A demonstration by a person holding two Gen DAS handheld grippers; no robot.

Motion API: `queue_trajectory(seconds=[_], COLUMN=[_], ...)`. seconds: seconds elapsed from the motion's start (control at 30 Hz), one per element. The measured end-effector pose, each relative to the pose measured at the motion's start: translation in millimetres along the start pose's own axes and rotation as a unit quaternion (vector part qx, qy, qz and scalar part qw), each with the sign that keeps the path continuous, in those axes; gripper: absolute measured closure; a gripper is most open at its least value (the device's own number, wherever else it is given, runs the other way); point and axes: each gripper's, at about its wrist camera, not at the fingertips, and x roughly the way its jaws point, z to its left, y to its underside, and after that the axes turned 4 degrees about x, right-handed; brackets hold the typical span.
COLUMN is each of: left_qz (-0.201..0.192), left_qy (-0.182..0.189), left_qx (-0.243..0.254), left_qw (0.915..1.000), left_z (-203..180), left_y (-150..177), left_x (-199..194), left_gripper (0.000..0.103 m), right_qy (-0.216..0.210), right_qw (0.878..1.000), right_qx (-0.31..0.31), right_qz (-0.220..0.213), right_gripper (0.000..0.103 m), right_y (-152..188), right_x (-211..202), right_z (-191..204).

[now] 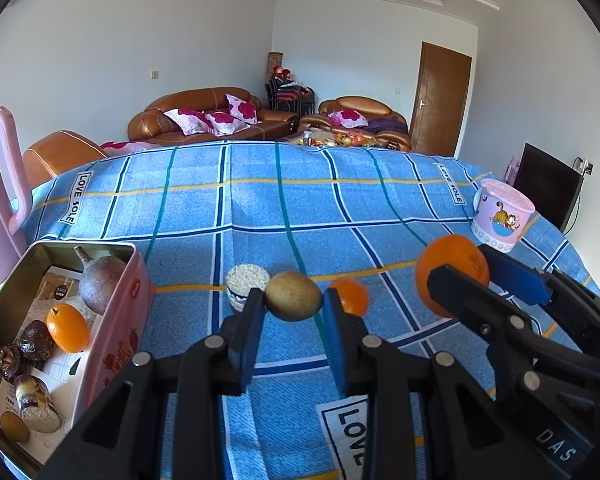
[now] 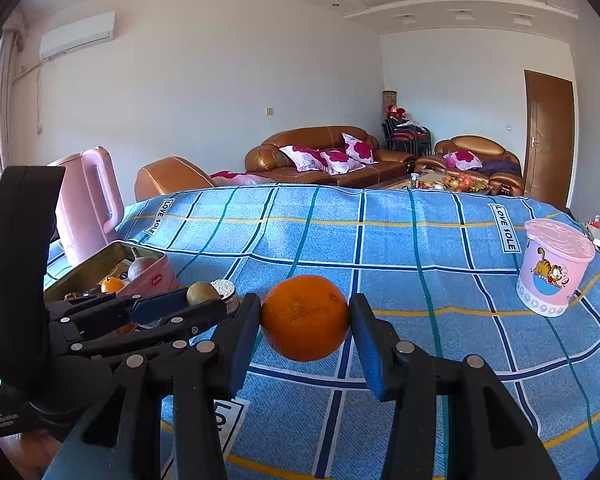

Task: Organize fruits
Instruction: 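Lift the kiwi and the orange off the table with both grippers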

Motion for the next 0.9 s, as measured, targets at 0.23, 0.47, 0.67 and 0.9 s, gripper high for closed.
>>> queue_trajectory(seconds=[0.23, 0.47, 0.67, 0.9], left_qz=[-0.021, -0.036, -0.045, -0.054], left_qy=[-0.007, -0.015, -0.021, -0.026], left_qx=[0.006, 0.014, 0.019, 0.025], left_qw=[0.9997, 0.9991, 0.9986, 0.9979], left_z=[-0.3, -1.0, -2.3, -3.3], left_y=[0.2, 1.6, 2.0, 3.3], left_x=[-8.4, -15.8, -20.0, -24.6], left_gripper=[0.071, 0.071, 0.071, 0.071], right_qy=[-0.002, -0.005, -0.005, -0.004], right_qw=[1.0, 1.0, 0.999, 0.999], right_qx=[-0.003, -0.005, -0.007, -0.011], right_qz=[-0.014, -0.029, -0.039, -0.052], right_gripper=[0.055, 0.055, 0.055, 0.055], right_y=[0.7, 1.3, 1.6, 2.0], right_x=[-7.1, -11.9, -15.4, -20.6], right_z=[1.7, 1.4, 1.7, 3.2])
